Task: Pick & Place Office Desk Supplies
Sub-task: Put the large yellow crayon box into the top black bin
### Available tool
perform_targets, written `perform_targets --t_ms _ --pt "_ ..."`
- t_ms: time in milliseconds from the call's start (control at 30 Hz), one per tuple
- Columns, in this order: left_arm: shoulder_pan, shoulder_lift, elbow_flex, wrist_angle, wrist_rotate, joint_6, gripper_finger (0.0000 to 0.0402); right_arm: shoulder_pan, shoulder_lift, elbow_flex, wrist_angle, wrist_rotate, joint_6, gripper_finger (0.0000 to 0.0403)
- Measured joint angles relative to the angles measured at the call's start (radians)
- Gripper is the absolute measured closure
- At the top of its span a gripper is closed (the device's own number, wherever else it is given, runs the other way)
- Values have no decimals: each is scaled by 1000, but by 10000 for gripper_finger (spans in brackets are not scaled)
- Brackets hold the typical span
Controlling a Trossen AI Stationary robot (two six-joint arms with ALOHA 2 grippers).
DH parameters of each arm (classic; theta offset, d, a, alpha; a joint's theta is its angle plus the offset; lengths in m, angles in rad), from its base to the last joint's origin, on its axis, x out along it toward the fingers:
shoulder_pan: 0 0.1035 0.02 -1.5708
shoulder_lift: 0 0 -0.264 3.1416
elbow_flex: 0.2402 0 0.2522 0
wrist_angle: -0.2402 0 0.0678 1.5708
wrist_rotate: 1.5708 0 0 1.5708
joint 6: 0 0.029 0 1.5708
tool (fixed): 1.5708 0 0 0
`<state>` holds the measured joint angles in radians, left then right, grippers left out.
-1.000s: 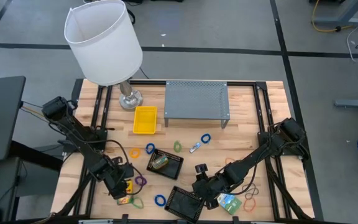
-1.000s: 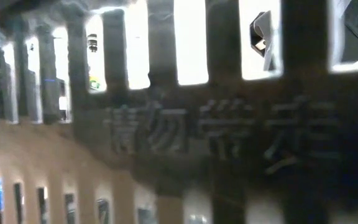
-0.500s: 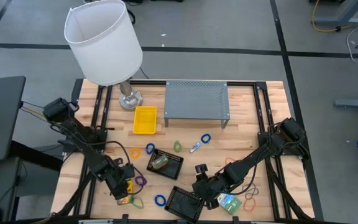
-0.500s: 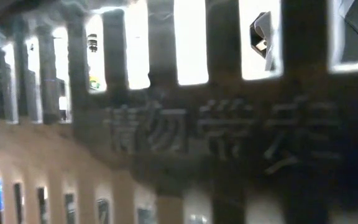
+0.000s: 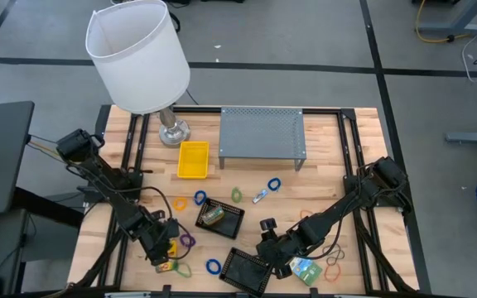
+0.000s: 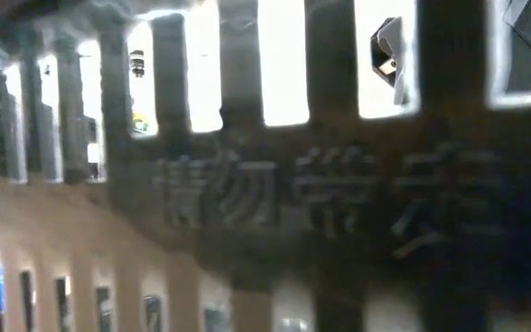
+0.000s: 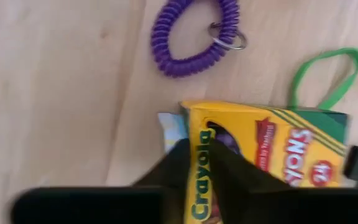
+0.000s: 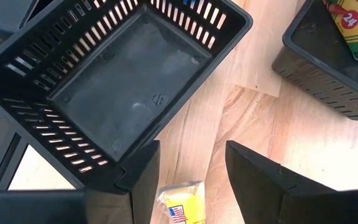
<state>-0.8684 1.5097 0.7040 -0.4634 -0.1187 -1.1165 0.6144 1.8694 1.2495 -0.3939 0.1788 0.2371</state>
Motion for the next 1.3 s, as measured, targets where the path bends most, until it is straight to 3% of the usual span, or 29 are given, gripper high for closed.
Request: perform_targets --t_ms 67,267,667,1300 --pt "2 0 0 -1 -3 -1 389 0 0 0 0 0 0 213" --pt "15 3 41 -29 -17 -12 398 0 0 0 0 0 0 213" --pt "19 2 298 -356 -179 3 400 0 0 0 0 0 0 213" --pt "139 1 477 -375 -238 185 401 12 -5 0 44 18 1 227"
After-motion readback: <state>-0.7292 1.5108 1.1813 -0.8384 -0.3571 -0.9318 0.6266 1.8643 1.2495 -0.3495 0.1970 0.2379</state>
